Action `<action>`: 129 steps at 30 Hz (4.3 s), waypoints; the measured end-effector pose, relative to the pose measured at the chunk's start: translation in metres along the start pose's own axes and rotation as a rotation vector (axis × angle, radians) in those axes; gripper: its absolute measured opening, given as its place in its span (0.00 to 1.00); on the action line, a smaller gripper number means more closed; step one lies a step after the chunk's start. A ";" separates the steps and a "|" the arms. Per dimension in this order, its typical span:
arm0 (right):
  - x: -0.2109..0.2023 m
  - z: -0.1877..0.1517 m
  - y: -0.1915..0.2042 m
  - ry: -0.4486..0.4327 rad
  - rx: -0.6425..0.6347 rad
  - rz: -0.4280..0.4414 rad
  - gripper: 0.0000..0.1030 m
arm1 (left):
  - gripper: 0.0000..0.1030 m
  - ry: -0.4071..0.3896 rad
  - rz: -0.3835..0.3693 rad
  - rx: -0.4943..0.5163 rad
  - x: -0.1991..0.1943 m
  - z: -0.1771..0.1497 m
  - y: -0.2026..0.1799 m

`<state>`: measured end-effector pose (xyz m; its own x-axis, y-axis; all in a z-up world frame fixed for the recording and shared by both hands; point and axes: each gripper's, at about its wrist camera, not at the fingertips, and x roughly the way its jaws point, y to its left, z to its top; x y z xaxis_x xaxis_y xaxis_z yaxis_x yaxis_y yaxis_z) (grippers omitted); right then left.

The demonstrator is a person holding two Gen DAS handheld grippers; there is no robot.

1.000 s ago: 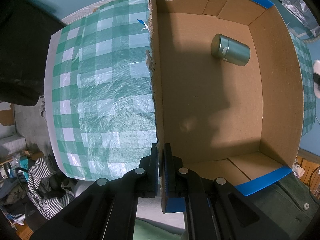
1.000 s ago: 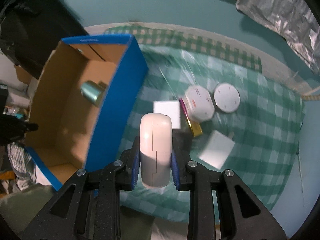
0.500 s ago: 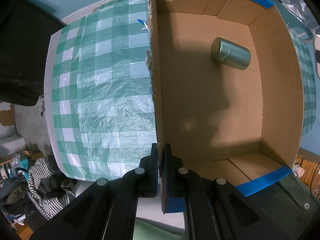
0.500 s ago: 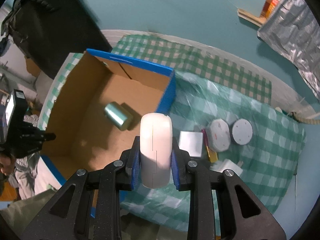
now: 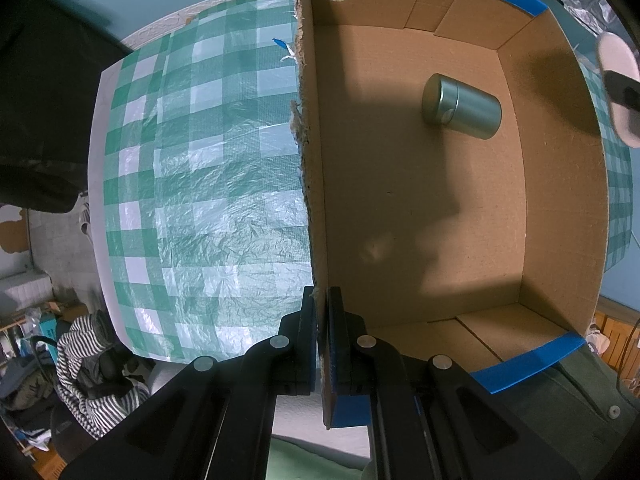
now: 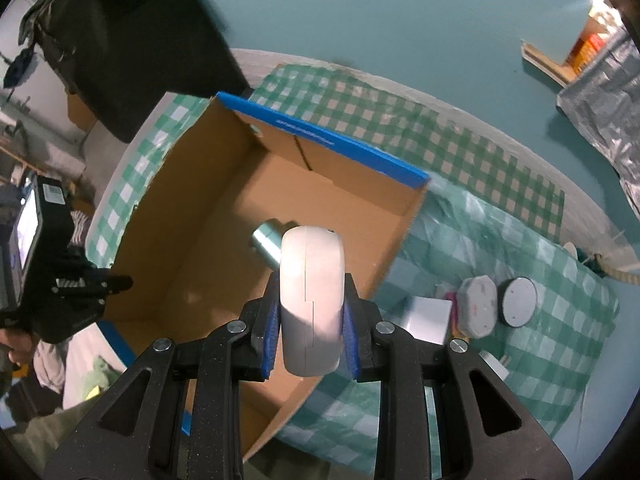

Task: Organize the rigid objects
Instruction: 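Carry the earbud case into the box with the right gripper and release beside the tin, then withdraw the right gripper from the box toward the white charger, then grasp the white charger with the right gripper and lift it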

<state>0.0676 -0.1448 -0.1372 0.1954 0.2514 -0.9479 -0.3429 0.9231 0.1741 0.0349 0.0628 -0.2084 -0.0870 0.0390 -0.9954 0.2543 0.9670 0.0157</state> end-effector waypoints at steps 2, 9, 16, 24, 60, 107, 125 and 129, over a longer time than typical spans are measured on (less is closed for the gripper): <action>0.006 0.002 0.004 0.013 -0.010 -0.002 0.25 | 0.05 0.000 -0.001 -0.001 0.000 0.000 0.000; 0.026 0.006 0.011 0.055 -0.014 -0.005 0.25 | 0.05 0.001 -0.002 -0.001 0.000 0.000 0.000; 0.040 0.006 0.013 0.083 -0.010 -0.012 0.25 | 0.05 0.003 -0.002 0.001 0.000 0.001 0.000; 0.048 0.005 0.012 0.109 -0.008 -0.033 0.25 | 0.05 0.004 -0.006 -0.002 -0.001 0.002 0.002; -0.022 -0.023 -0.037 -0.008 0.184 -0.082 0.54 | 0.05 0.005 0.007 0.010 0.000 0.002 0.001; 0.063 -0.125 -0.222 0.194 0.684 -0.163 0.61 | 0.05 0.005 0.019 0.000 -0.003 0.002 -0.001; 0.086 -0.119 -0.211 0.215 0.621 -0.202 0.52 | 0.05 0.010 0.014 -0.010 -0.001 0.001 0.001; 0.081 -0.125 -0.210 0.196 0.622 -0.195 0.51 | 0.05 0.010 0.012 -0.009 0.000 0.002 0.001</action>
<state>0.0405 -0.3551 -0.2839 0.0095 0.0598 -0.9982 0.2858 0.9564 0.0600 0.0368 0.0636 -0.2081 -0.0939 0.0533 -0.9942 0.2464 0.9687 0.0287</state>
